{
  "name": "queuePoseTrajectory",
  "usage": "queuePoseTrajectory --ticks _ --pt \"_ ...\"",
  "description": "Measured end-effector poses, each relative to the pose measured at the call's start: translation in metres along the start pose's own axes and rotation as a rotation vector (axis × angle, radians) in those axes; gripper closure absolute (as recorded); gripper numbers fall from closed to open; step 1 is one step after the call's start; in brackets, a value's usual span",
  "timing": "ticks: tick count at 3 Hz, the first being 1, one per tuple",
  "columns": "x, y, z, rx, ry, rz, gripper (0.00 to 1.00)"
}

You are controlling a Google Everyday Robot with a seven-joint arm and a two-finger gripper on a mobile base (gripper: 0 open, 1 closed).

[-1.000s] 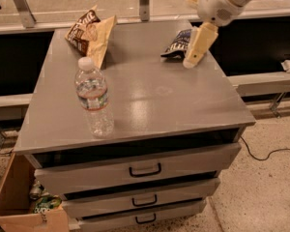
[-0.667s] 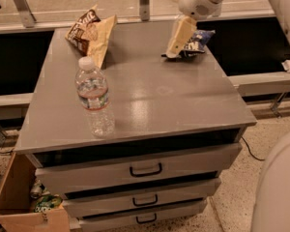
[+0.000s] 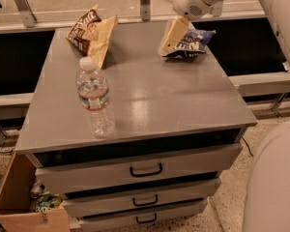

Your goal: Move brown chip bag near water bottle

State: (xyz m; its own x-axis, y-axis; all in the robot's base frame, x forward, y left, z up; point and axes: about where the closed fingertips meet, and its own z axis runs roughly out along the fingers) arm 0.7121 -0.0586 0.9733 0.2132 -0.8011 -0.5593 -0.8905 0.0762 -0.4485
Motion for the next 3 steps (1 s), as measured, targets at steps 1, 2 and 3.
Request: queuePoseTrajectory --ticks 1,2,3 --pt "-0.018 -0.020 0.039 0.031 -0.081 0.055 0.00" --pt "-0.039 -0.047 0.076 0.064 -0.146 0.144 0.00" --pt "-0.062 -0.063 0.107 0.086 -0.211 0.251 0.00"
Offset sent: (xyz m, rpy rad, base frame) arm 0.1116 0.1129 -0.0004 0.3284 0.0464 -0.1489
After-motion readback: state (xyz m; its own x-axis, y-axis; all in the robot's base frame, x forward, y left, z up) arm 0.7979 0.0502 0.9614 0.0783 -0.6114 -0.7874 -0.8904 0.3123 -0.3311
